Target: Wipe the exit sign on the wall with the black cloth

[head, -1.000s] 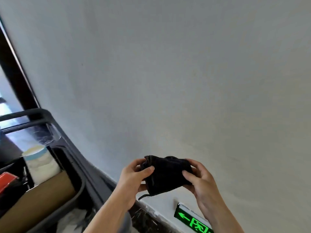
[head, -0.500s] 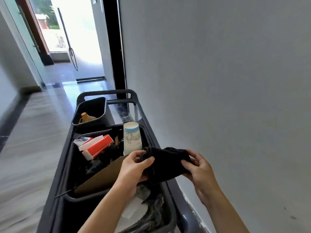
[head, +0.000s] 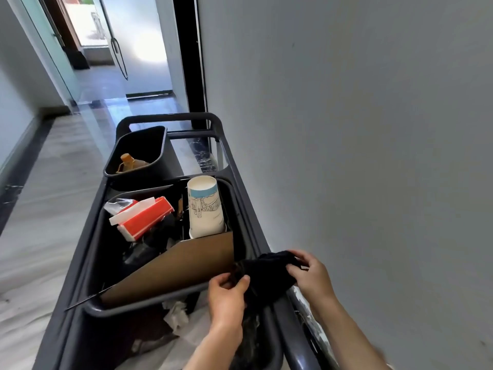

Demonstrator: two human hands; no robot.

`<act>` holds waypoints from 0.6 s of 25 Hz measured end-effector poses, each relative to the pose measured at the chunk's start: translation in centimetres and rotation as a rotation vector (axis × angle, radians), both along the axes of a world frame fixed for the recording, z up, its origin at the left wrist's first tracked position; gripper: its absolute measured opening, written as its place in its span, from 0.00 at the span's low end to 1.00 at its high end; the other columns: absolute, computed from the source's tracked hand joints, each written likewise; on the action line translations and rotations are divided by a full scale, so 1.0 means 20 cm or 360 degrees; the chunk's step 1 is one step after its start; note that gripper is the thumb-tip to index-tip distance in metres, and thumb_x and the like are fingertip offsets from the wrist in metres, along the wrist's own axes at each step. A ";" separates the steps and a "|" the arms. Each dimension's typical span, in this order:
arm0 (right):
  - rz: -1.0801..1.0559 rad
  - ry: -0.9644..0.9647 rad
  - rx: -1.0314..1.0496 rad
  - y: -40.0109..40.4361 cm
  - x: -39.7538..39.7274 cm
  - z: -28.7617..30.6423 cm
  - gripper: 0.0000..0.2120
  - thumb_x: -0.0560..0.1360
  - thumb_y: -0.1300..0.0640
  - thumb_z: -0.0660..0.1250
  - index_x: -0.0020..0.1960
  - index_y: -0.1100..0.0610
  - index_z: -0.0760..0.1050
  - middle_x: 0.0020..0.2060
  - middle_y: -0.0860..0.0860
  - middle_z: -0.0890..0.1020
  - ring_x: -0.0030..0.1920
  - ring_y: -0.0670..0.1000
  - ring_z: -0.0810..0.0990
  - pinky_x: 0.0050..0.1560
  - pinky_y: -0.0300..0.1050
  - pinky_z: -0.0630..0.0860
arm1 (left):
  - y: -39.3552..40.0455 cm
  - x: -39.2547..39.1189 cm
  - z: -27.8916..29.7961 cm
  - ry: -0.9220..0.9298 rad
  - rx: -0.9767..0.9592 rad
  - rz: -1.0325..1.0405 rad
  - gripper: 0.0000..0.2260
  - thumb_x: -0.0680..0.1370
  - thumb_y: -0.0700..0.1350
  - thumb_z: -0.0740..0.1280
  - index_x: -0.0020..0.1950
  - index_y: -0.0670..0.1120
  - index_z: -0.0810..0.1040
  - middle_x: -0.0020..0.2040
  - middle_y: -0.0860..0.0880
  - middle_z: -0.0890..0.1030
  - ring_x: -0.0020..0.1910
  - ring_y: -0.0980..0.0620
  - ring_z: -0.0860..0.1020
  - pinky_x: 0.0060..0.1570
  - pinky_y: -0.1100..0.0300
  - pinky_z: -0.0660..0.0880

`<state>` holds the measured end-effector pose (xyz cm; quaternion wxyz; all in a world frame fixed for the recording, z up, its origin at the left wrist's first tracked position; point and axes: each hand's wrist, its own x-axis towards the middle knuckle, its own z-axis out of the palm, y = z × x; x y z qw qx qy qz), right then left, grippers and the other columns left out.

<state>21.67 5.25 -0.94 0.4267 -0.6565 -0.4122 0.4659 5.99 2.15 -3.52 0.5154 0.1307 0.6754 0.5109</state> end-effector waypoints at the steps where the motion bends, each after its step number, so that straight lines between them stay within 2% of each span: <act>1: -0.0024 -0.0035 -0.0026 0.00 0.01 -0.05 0.15 0.73 0.67 0.68 0.47 0.46 0.80 0.47 0.53 0.84 0.48 0.54 0.83 0.54 0.58 0.80 | 0.00 0.02 -0.02 0.0077 -0.0032 0.0022 0.12 0.74 0.40 0.76 0.51 0.49 0.75 0.51 0.46 0.81 0.47 0.48 0.81 0.46 0.52 0.79; 3: -0.0043 -0.0064 -0.0078 0.00 0.02 -0.11 0.16 0.73 0.65 0.69 0.45 0.43 0.79 0.47 0.52 0.84 0.47 0.52 0.83 0.54 0.57 0.80 | -0.02 0.03 -0.06 0.0183 -0.0044 0.0022 0.12 0.74 0.40 0.77 0.46 0.51 0.75 0.48 0.46 0.82 0.46 0.49 0.81 0.46 0.54 0.77; 4: -0.0040 -0.0057 -0.0099 0.00 0.03 -0.14 0.15 0.73 0.64 0.70 0.44 0.42 0.79 0.48 0.51 0.85 0.47 0.52 0.83 0.54 0.57 0.80 | -0.02 0.02 -0.07 0.0218 -0.0036 0.0012 0.11 0.73 0.41 0.77 0.46 0.50 0.75 0.48 0.45 0.82 0.46 0.48 0.81 0.48 0.52 0.77; 7: -0.0011 -0.0029 -0.0144 0.01 0.03 -0.17 0.14 0.73 0.61 0.70 0.44 0.40 0.80 0.48 0.48 0.84 0.50 0.52 0.83 0.53 0.59 0.81 | -0.02 0.01 -0.08 0.0262 -0.0036 -0.0025 0.10 0.73 0.42 0.77 0.47 0.47 0.77 0.49 0.42 0.83 0.48 0.44 0.81 0.56 0.45 0.79; 9: -0.0006 -0.0024 -0.0148 0.00 0.02 -0.16 0.13 0.73 0.59 0.69 0.47 0.40 0.80 0.50 0.47 0.84 0.50 0.50 0.83 0.52 0.56 0.81 | -0.03 -0.01 -0.05 0.0246 -0.0010 -0.0075 0.09 0.74 0.42 0.77 0.49 0.47 0.77 0.49 0.44 0.83 0.49 0.45 0.82 0.58 0.44 0.78; 12: 0.0011 -0.0170 -0.0133 -0.03 0.04 -0.11 0.16 0.73 0.54 0.69 0.60 0.44 0.77 0.52 0.44 0.80 0.48 0.42 0.80 0.45 0.39 0.75 | -0.08 -0.08 0.02 0.0347 0.0150 -0.0132 0.08 0.76 0.43 0.74 0.51 0.50 0.77 0.51 0.47 0.82 0.50 0.51 0.81 0.58 0.48 0.78; 15: -0.0047 -0.0411 -0.0016 -0.09 0.06 0.05 0.22 0.75 0.48 0.67 0.67 0.49 0.71 0.60 0.47 0.76 0.56 0.47 0.76 0.54 0.42 0.71 | -0.11 -0.13 0.18 0.0704 0.0457 -0.0211 0.06 0.79 0.43 0.70 0.49 0.55 0.77 0.53 0.48 0.80 0.48 0.56 0.79 0.52 0.56 0.74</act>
